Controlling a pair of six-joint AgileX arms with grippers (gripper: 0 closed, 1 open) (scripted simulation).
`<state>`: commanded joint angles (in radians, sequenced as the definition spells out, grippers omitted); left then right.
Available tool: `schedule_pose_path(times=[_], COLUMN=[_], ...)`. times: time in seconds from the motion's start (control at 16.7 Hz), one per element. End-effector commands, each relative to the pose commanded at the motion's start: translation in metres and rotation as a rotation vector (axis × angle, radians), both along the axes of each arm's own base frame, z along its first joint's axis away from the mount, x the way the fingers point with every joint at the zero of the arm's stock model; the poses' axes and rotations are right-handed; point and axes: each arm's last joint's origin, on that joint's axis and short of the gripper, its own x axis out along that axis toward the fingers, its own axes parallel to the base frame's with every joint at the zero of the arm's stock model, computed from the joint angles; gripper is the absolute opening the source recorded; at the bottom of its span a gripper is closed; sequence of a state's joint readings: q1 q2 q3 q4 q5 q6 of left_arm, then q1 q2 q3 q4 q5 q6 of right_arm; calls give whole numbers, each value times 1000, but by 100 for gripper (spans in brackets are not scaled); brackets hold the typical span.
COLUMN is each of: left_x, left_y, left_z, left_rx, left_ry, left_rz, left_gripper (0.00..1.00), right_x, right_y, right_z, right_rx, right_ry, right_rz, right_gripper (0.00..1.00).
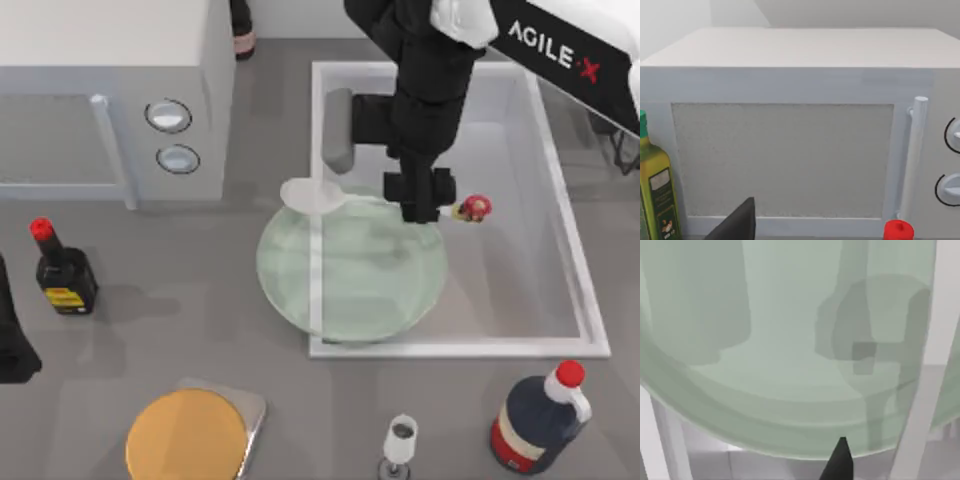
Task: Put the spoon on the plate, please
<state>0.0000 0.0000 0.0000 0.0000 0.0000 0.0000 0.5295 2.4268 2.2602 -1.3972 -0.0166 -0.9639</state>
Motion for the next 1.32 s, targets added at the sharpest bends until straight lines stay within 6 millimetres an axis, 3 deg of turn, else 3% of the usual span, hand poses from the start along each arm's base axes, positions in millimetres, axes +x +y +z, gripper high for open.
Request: schedule_pose_path(times=[0.12, 0.24, 0.66, 1.32], left_x=[0, 0, 0, 0], left_y=[0, 0, 0, 0], left_z=[0, 0, 0, 0], left_rx=[0, 0, 0, 0], left_ry=[0, 0, 0, 0], left_rz=[0, 0, 0, 0], left_gripper=[100, 100, 100, 100], right_x=[-10, -17, -16, -25], right_y=[34, 51, 51, 42], right_z=[-8, -12, -13, -34], right_rx=[1, 1, 0, -37], right_ry=[-6, -9, -6, 150], right_rz=[69, 104, 102, 94], right_gripper=[0, 0, 0, 0])
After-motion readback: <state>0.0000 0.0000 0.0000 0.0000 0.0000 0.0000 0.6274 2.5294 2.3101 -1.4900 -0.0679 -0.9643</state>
